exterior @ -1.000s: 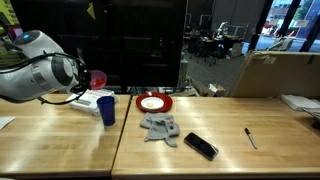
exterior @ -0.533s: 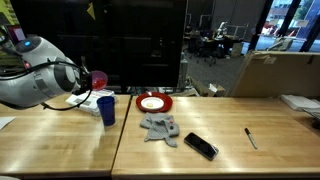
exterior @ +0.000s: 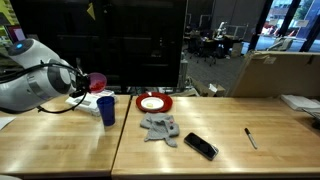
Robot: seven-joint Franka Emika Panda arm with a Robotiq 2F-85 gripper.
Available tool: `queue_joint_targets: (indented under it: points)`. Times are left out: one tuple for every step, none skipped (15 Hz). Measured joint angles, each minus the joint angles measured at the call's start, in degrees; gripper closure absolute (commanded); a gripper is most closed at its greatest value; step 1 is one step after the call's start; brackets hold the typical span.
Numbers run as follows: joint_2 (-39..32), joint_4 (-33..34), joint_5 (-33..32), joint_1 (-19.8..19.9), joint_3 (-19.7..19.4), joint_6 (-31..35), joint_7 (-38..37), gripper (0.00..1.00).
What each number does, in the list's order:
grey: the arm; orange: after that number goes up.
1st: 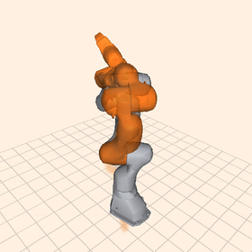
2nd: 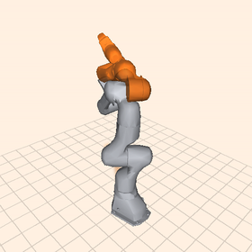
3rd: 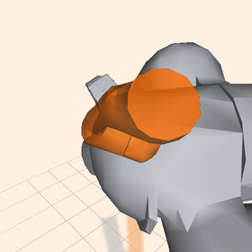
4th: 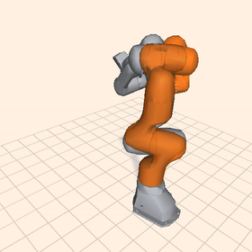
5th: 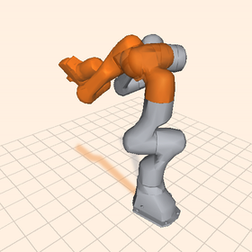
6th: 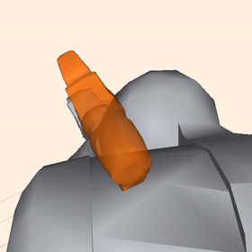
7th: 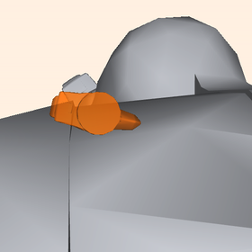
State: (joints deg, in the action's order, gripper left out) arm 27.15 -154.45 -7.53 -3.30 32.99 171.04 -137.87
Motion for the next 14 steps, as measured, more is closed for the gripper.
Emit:
queue_joint_targets:
  points:
    - [0.4, -0.1, 0.0, 0.2, 0.5, -0.7, -0.6, 0.96]
    - [0.7, -0.2, 0.0, 0.3, 0.7, -1.0, -1.0, 0.96]
    - [1.0, -0.3, 0.0, 0.4, 0.9, -1.2, -1.2, 0.99]
    - [1.2, -0.4, 0.0, 0.4, 1.0, -1.3, -1.2, 0.99]
    - [1.1, -0.4, 0.0, 0.4, 1.0, -1.3, -1.2, 0.99]
    - [0.9, -0.5, 0.0, 0.4, 1.0, -0.8, -1.1, 0.99]
    - [0.8, -0.6, 0.0, 0.3, 0.9, 0.1, -1.0, 0.99]
    - [0.7, -0.7, 0.0, 0.2, 0.6, 1.4, -0.8, 0.99]
    - [0.5, -1.0, 0.0, 0.0, 0.3, 3.0, -0.6, 0.99]
    - [0.3, -1.3, 0.2, -0.5, -0.4, 4.7, -0.3, 0.99]
    - [-0.1, -1.8, 0.4, -1.4, -1.5, 6.8, 0.1, 0.99]
    - [-0.7, -2.4, 0.6, -2.7, -3.0, 9.2, 0.6, 0.99]
    - [-1.4, -3.2, 0.9, -4.4, -4.9, 11.6, 1.0, 0.99]
    - [-2.3, -4.0, 2.7, -6.7, -7.1, 14.0, 2.5, 0.99]
